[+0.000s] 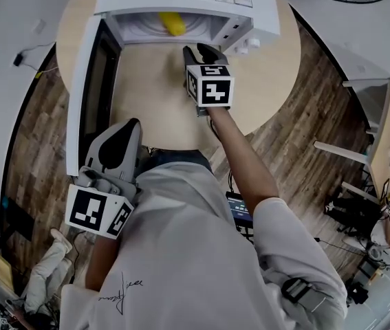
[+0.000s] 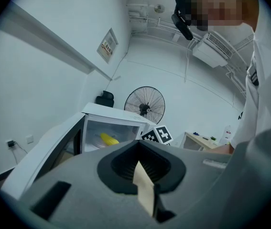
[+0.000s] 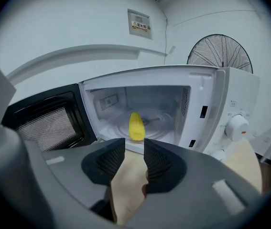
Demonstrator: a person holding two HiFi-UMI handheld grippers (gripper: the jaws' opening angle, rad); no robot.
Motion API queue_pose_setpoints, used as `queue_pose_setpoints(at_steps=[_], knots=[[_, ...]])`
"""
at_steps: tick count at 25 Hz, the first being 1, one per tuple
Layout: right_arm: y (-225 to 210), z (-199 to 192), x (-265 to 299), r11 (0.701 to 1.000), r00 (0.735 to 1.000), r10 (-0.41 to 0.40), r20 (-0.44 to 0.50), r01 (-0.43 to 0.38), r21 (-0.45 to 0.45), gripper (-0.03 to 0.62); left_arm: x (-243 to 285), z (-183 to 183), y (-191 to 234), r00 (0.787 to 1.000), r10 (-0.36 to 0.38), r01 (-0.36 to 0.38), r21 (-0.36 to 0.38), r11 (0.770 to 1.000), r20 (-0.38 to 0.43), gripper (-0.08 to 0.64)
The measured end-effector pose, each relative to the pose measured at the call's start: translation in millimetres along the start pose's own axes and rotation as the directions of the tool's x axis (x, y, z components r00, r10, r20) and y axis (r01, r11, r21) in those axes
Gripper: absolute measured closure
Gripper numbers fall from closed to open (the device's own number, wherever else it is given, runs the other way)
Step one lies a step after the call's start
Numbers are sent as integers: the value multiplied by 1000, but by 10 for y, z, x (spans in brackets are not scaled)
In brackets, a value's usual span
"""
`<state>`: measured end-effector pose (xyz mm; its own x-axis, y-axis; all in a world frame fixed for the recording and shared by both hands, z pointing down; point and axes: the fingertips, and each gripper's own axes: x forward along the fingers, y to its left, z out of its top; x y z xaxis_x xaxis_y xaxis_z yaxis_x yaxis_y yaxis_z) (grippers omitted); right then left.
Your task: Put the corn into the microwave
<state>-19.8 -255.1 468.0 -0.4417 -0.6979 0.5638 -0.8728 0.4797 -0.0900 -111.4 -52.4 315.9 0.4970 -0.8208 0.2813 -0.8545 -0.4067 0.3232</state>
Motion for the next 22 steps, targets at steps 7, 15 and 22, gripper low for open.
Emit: queue_pose_setpoints(at_steps=[7,15,22], knots=[[60,-46,-216,1000,1000,13,4,-13,13,471,-16,-51,62,999,26,-26,-5,1000,-22,572],[100,-146,-485,999,1000,6,-6,-6,32,502,-48,-70,99,999,34,-34,2,999,-31,572],[115,-225,-687,999,1000,-8,-10,8,46,548,-87,-110,149,999,34,-35,-13,999,-31,572]])
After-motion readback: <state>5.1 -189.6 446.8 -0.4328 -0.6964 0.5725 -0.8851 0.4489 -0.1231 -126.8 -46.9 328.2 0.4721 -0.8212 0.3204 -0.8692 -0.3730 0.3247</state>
